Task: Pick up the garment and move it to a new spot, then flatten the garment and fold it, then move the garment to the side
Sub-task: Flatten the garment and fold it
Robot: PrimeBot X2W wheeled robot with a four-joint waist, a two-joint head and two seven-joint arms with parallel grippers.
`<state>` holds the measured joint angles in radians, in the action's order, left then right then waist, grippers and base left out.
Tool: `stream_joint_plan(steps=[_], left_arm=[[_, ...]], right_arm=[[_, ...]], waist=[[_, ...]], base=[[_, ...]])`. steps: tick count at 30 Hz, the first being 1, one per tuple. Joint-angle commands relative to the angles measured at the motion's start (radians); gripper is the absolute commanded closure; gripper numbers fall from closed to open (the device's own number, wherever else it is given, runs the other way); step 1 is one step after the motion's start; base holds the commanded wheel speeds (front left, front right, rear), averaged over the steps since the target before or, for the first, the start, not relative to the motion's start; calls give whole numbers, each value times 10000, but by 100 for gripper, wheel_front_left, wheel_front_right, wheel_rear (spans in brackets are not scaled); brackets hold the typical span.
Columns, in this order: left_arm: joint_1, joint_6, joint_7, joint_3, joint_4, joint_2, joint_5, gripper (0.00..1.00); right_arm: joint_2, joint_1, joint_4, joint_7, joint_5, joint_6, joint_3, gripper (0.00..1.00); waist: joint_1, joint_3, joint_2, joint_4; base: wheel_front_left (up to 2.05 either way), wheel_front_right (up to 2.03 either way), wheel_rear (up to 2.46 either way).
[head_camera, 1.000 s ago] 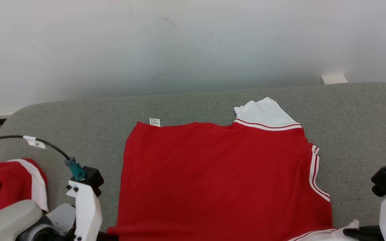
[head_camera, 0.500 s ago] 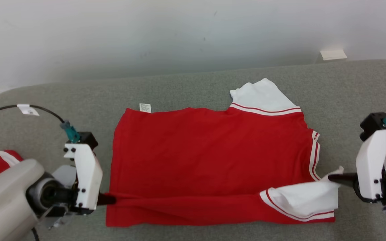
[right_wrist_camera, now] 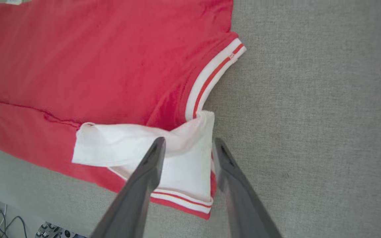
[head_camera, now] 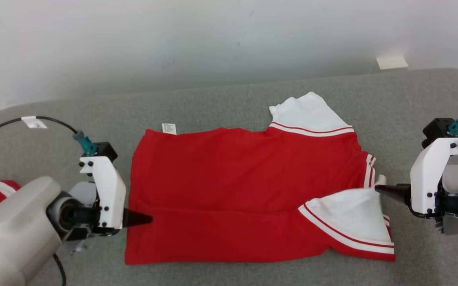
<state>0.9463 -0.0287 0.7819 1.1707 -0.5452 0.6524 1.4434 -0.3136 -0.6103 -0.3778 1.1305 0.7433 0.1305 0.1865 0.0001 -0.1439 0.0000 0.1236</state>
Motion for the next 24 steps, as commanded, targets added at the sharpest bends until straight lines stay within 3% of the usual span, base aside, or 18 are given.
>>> stream_joint_plan(steps=[1,7,13,18,24], left_arm=[[38,-152,-170,-5,-130,-64,-150,0],[-172,-586,-984,-35,-63,-29,-450,0],[-608,-663,-4314,-470,408,110,-1662,0],[-1495,105,-7466,-895,1193,230,-2613,0],[-3026,1782,-10076,-1511,2414,377,-3087,0]], right_arm=[[-61,-8,-126,-425,94,3,4,0],[-258,374,190,-1958,408,1,134,0],[-659,1243,1445,-5592,57,1,65,0],[-546,2551,2182,-8535,-1214,1,-814,0],[474,4659,3212,-9739,-2325,-2,-2205,0]], waist=[[-1,258,0,-52],[-1,776,0,-150],[-1,1250,0,-324],[-1,1404,0,-467],[-1,1432,0,-638]], base=[[0,0,0],[0,0,0],[0,0,0],[0,0,0],[0,0,0]])
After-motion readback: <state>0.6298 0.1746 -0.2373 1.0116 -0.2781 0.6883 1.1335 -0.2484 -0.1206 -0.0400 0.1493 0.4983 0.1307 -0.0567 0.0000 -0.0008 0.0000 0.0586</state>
